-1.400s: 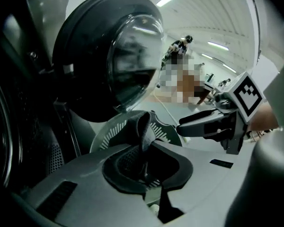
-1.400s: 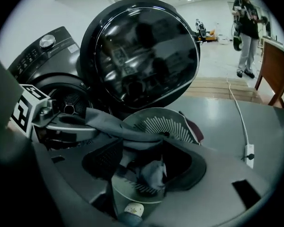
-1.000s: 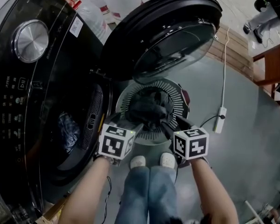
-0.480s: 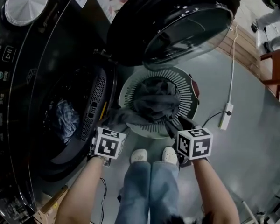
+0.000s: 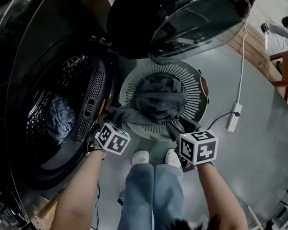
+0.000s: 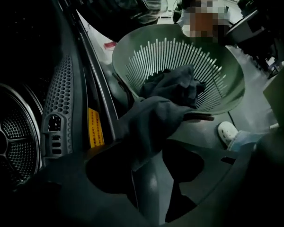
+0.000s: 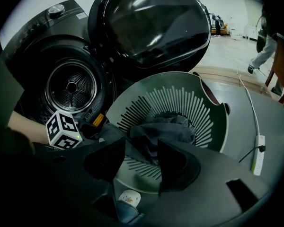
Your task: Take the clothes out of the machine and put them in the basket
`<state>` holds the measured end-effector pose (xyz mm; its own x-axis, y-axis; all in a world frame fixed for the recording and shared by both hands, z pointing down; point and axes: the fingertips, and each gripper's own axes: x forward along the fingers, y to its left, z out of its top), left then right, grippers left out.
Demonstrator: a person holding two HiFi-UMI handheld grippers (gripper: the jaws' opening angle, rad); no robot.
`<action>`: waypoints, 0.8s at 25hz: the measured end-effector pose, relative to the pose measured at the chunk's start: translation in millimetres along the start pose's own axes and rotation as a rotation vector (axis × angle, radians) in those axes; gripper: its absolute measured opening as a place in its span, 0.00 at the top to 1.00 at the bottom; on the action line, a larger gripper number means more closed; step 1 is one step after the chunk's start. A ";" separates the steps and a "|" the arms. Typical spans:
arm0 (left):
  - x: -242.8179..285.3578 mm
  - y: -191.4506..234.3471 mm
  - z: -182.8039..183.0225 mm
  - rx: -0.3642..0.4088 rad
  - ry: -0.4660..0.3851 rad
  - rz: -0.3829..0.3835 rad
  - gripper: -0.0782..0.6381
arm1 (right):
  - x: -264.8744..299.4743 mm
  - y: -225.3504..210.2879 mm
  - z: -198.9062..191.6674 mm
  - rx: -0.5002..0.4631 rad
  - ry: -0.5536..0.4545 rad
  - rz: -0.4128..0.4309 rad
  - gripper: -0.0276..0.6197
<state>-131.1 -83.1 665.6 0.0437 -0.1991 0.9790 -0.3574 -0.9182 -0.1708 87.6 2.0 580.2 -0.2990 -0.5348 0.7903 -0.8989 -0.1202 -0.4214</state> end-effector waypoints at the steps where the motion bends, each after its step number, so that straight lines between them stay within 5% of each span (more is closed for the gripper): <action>1: -0.7 4.9 0.4 0.013 -0.004 0.030 0.69 | 1.1 0.3 0.0 -0.005 0.003 0.003 0.63; 2: -4.6 9.0 3.9 0.018 -0.024 0.050 0.87 | 1.3 0.4 0.2 -0.009 0.006 0.004 0.63; 10: -92.5 2.1 83.0 -0.192 -0.398 -0.140 0.87 | -16.3 -1.2 9.0 0.033 -0.021 0.002 0.65; 17: -147.8 -5.3 186.8 -0.337 -0.609 -0.302 0.87 | -35.6 -12.3 37.6 0.046 -0.069 -0.009 0.66; 20: -157.2 -17.8 213.5 -0.383 -0.617 -0.392 0.87 | -40.1 -18.9 44.9 0.065 -0.087 -0.012 0.67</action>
<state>67.6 -108.5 490.9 0.6960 -0.1436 0.7035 -0.4986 -0.8018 0.3295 130.9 -11.8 536.5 -0.2572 -0.6033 0.7549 -0.8784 -0.1797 -0.4429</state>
